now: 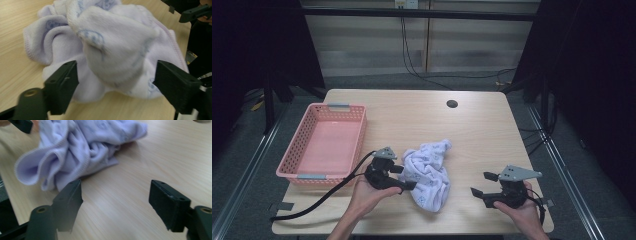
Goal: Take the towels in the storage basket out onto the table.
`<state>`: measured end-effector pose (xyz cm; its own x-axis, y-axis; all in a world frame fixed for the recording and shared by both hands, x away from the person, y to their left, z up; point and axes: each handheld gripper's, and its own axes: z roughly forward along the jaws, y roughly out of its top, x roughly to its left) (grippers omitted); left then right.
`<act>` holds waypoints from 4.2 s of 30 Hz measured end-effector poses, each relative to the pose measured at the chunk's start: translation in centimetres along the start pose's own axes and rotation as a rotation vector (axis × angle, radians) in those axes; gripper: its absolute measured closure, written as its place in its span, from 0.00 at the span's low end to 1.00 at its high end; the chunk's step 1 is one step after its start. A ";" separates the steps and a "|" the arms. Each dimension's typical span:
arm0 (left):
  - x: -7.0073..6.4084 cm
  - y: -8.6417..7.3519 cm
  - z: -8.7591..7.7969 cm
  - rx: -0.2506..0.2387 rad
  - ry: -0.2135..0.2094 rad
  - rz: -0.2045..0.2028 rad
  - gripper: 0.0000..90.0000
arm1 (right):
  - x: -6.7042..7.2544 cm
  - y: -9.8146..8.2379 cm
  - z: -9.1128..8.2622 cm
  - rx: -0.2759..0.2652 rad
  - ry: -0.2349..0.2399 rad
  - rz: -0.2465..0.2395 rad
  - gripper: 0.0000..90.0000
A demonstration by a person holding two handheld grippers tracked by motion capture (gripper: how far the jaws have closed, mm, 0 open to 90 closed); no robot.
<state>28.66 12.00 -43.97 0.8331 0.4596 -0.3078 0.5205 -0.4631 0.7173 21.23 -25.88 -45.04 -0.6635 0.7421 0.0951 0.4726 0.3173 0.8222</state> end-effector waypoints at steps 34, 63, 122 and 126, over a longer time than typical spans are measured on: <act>1.9 -1.8 1.7 -0.074 0.094 -0.012 0.94 | -0.1 7.6 5.0 -0.112 0.064 0.001 0.94; 1.6 -0.1 -8.2 -0.307 0.140 -0.047 0.76 | -11.6 10.2 -2.6 -0.217 -0.305 0.113 0.65; 2.9 3.4 1.7 -0.193 -0.022 -0.076 0.68 | -1.7 4.2 5.2 -0.022 0.195 0.050 0.96; 3.7 2.3 2.6 -0.169 -0.025 -0.107 0.66 | -4.0 3.9 7.6 0.049 0.137 0.071 0.96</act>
<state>33.41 10.69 -45.06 0.7800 0.4794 -0.4022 0.5696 -0.2777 0.7736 30.09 -23.10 -46.49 -0.6990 0.6769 0.2307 0.5468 0.2979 0.7825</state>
